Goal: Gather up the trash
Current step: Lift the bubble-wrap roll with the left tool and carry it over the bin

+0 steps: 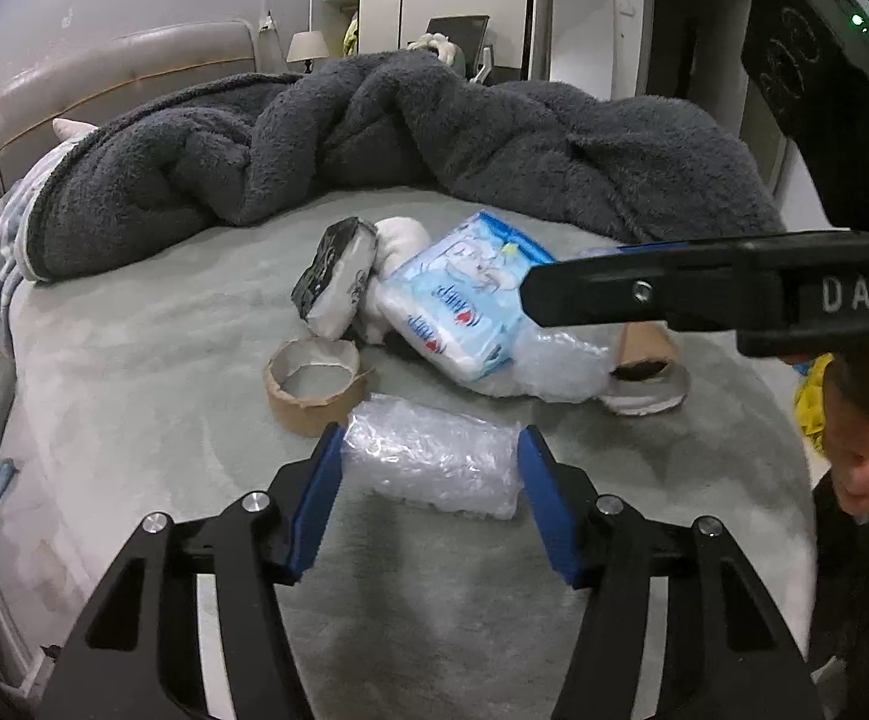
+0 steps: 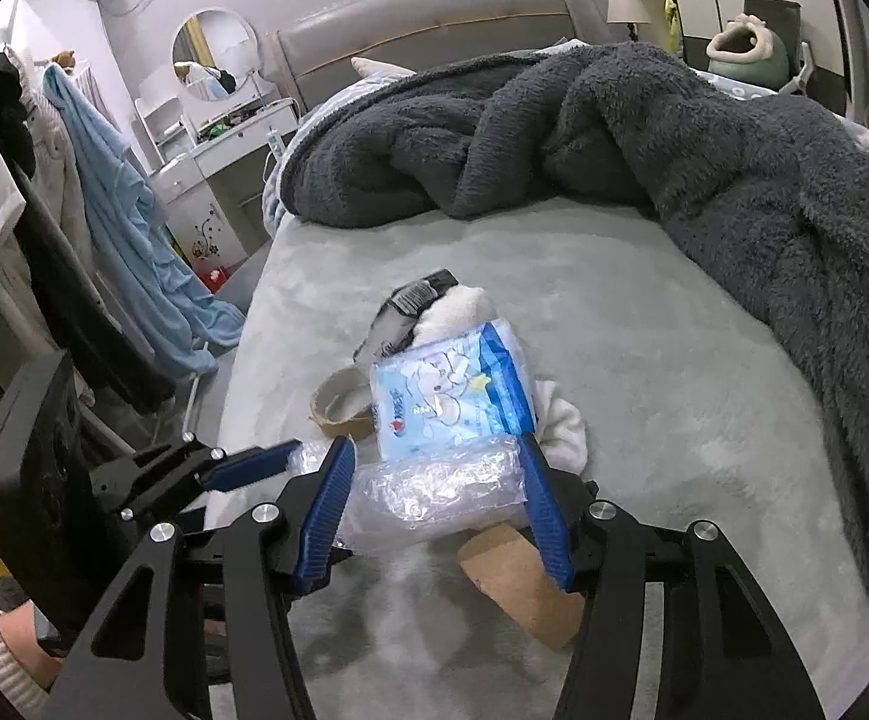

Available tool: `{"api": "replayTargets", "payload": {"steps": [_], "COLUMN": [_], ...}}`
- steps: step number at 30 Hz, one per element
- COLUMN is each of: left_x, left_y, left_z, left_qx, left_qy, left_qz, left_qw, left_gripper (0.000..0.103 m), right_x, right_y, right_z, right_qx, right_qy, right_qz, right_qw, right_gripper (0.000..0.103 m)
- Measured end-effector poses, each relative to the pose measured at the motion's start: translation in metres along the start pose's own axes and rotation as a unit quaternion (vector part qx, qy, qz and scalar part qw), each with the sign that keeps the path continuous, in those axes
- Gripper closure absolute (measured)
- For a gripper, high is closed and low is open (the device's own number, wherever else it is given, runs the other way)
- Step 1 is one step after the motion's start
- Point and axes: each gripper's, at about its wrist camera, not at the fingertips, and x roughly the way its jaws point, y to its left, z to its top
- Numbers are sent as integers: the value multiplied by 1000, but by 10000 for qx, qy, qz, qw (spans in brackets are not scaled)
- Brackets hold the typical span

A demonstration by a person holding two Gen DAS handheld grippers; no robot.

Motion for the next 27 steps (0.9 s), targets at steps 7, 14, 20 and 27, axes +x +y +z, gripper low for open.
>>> {"api": "replayTargets", "payload": {"steps": [7,14,20,27], "left_x": [-19,-44,-71,-87], "left_y": [11,46,81,111], "left_z": [0,-16,-35,-63], "left_qx": [-383,-1185,-1714,-1981], "left_qy": [-129,-24,22,240], "left_qz": [75,630,1217,1627], "left_qw": [9992,9909,9777,9663], "left_gripper": [42,42,42,42], "right_x": [-10,-8,8,26], "right_y": [11,46,91,137], "right_z": [8,13,11,8], "right_qx": [-45,-390,-878,-1210], "right_qy": [-125,-123,74,278], "right_qz": [20,170,399,746], "right_qw": [9999,9990,9953,9895], "right_gripper": [47,47,47,47]}}
